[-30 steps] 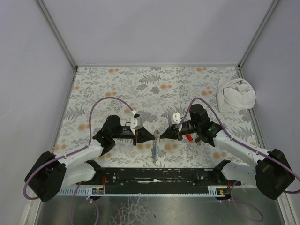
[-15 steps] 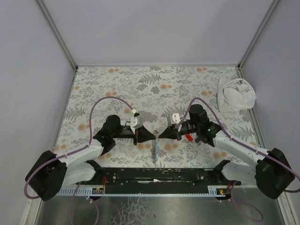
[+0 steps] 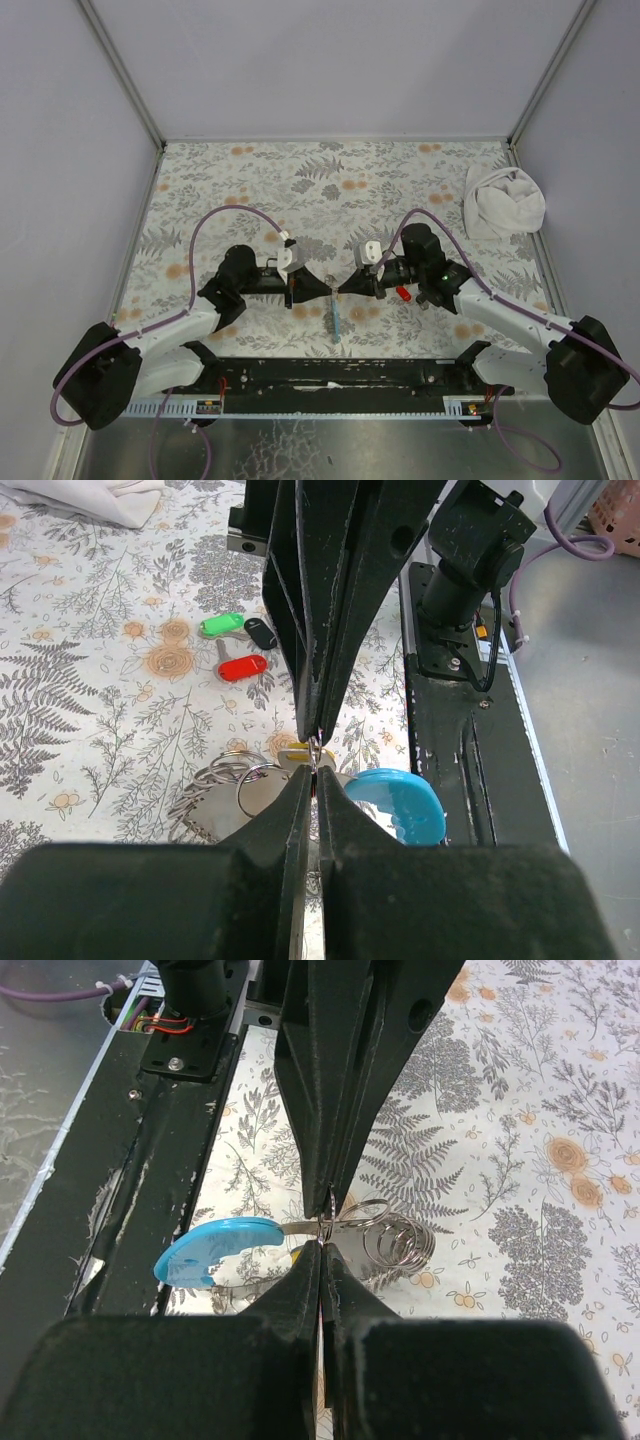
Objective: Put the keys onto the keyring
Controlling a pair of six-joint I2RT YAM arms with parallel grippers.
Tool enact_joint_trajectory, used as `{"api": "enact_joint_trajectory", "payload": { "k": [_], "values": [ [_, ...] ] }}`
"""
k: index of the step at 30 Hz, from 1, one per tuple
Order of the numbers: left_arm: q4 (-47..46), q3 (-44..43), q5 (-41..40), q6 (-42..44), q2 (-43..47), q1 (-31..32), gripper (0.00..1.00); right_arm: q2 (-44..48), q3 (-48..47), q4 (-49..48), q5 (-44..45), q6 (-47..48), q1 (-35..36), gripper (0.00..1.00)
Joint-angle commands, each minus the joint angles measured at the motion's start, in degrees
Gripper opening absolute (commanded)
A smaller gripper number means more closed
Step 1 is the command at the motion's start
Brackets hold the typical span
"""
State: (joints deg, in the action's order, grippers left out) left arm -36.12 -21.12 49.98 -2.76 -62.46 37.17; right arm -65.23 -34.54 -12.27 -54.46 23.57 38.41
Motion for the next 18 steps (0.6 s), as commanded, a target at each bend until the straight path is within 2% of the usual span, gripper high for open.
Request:
{"api": "enact_joint_trajectory", "payload": {
  "k": [1,9,18],
  "values": [
    [-3.35,-0.27,1.06,0.79,1.30,0.01,0.00,2.29,-2.15,-1.16,2.79,0.25,0.43,0.00],
    [0.91,-0.45,0.77,4.22,2.66,-0.06,0.00,4.81,-1.67,0.05,2.75,0.57,0.43,0.00],
    [1.16,-0.84,3.12,5.53,1.74,-0.15,0.00,4.68,-2.08,3.30,3.02,2.07,0.43,0.00]
  ]
}}
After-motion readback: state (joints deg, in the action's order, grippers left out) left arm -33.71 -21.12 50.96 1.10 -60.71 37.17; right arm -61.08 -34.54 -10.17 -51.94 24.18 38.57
